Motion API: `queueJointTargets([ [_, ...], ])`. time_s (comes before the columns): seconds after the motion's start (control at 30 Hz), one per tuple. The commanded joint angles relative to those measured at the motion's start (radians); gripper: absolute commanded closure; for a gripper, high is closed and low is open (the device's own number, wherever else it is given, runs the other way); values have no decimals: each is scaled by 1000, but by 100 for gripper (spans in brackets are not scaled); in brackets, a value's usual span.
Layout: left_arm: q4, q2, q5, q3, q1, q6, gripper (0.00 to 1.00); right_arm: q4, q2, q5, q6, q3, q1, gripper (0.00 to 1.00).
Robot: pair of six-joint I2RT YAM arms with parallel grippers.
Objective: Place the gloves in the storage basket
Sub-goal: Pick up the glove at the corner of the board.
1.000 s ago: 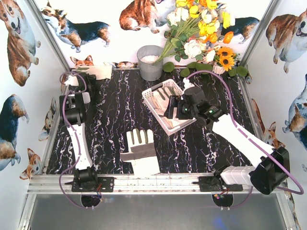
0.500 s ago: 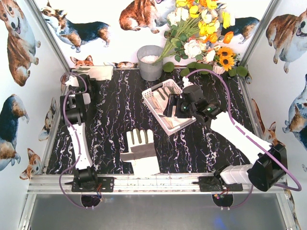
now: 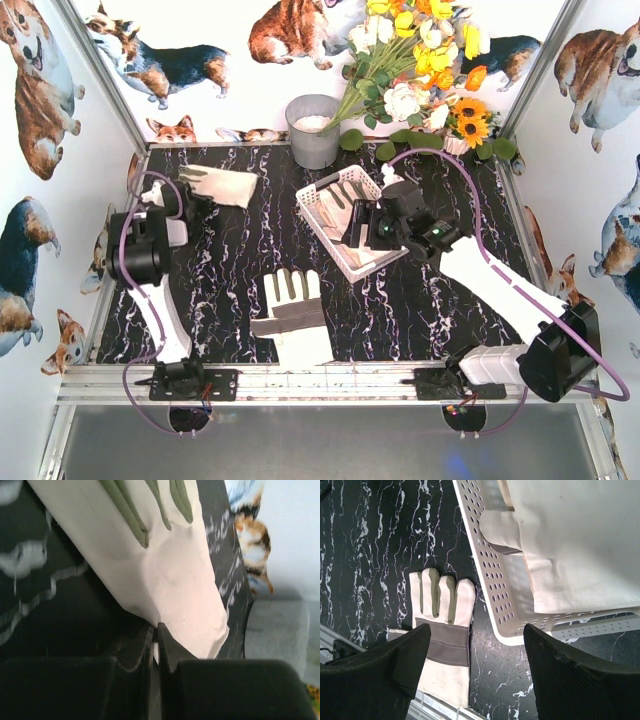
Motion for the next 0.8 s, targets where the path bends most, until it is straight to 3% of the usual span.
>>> queueJointTargets([
  [0.0, -43, -169, 39, -142, -39, 75, 100, 43, -49, -14, 7, -31, -4, 24],
  [0.17, -149, -425, 47, -343, -83, 133, 100, 40, -51, -103, 1, -64, -3, 23],
  [0.37, -369, -732, 103, -416, -134, 224, 100, 60, -38, -181, -32, -69, 29, 24],
  [0.6, -631, -1002, 159, -398, -142, 242, 100, 116, 18, -175, -55, -16, 131, 23],
  [0.63, -735, -1068, 152, -369, -157, 265, 100, 135, 44, -134, -62, 13, 177, 23],
  [0.77, -812, -1132, 197, -350, -163, 263, 100, 170, 74, -86, -91, 54, 245, 22],
])
